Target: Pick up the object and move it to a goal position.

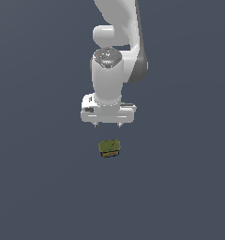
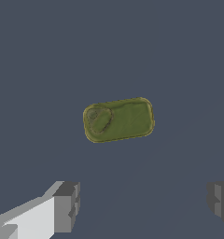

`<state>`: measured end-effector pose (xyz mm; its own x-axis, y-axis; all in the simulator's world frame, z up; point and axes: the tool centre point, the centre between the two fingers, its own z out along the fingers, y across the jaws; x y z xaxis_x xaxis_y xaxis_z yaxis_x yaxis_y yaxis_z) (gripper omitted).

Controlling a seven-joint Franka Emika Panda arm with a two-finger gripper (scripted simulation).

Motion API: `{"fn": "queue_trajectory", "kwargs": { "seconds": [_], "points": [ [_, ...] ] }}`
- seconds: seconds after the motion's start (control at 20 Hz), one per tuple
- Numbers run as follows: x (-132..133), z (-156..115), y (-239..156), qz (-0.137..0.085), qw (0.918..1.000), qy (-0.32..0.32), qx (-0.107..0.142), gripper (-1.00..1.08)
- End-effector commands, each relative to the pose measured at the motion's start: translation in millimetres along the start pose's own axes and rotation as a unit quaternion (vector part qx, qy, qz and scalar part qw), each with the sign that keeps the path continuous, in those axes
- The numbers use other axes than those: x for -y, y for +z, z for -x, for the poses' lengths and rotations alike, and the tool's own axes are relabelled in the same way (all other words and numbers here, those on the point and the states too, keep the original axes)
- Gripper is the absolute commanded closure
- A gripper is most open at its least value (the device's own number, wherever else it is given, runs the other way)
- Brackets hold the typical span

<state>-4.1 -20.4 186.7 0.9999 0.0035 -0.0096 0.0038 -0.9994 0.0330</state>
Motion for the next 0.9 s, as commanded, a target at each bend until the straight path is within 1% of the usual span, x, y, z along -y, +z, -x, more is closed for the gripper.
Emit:
{"fn": "queue_trajectory", "kwargs": {
  "seconds": [0.0, 0.55, 0.85],
  "points": [
    [0.0, 0.0, 0.0, 0.000, 1.0000, 0.000, 0.000, -0.92],
    [-2.6, 0.5, -6.2, 0.008, 0.9999, 0.015, 0.000, -0.92],
    [-2.4, 0.1, -5.3, 0.007, 0.9998, 0.020, 0.000, -0.92]
  ]
}}
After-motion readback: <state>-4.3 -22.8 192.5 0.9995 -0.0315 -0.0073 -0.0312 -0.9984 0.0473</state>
